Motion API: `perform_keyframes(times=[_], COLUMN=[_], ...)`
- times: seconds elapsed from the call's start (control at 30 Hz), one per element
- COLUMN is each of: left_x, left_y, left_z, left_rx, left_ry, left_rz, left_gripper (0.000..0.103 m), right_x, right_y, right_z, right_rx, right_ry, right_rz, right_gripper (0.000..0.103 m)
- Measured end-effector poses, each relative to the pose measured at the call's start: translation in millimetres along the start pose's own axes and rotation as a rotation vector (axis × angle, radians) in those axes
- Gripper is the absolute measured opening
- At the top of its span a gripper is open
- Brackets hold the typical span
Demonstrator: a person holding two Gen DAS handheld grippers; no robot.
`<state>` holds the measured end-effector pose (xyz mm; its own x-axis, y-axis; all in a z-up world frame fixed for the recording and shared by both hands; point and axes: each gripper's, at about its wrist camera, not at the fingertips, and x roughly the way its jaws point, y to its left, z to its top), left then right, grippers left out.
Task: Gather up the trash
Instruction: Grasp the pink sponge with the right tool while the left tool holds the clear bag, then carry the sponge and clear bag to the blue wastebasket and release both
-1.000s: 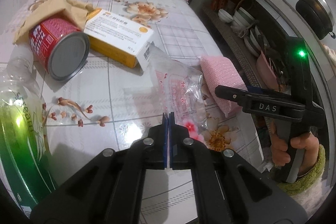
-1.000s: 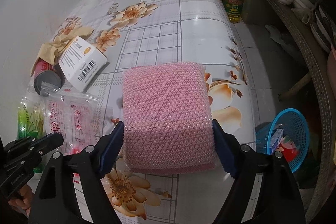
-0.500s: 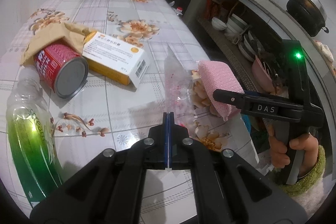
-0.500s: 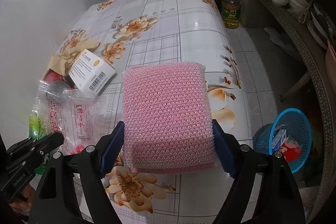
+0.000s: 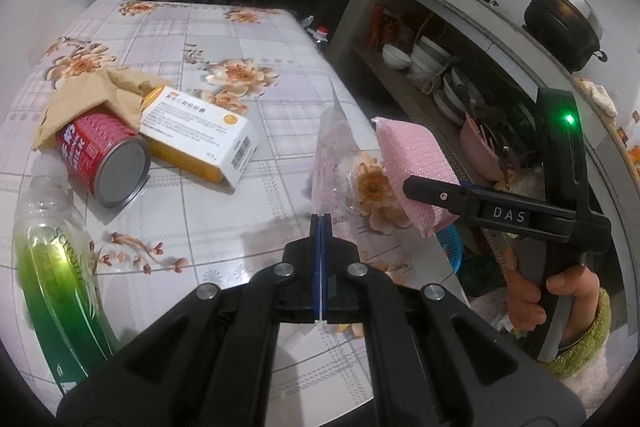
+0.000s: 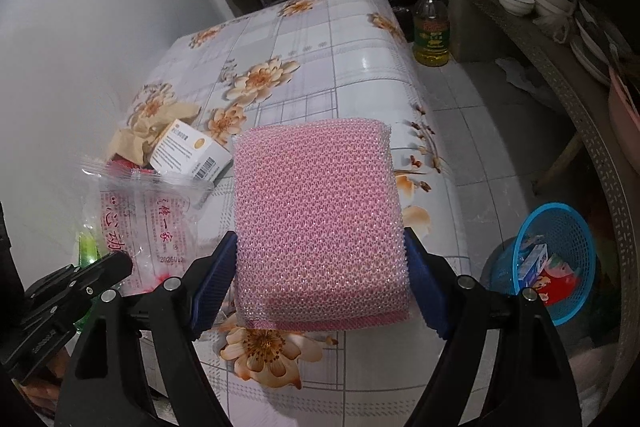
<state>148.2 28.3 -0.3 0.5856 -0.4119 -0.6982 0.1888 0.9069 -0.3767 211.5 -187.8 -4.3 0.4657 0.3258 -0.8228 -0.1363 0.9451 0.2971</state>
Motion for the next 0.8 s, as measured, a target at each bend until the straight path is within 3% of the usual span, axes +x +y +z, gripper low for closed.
perform_keyframes(times=[0.8], left_x=[8.1], left_y=[-26.3], left_z=[20.8], left_rx=[0.072], left_ry=[-0.008], left_rz=[-0.032], left_gripper=[0.0], right_x=[-32.2], right_y=[-43.1], right_z=[-17.8], right_rx=[0.137], right_ry=[-0.065], right_rz=[0.003], right_gripper=[0.077])
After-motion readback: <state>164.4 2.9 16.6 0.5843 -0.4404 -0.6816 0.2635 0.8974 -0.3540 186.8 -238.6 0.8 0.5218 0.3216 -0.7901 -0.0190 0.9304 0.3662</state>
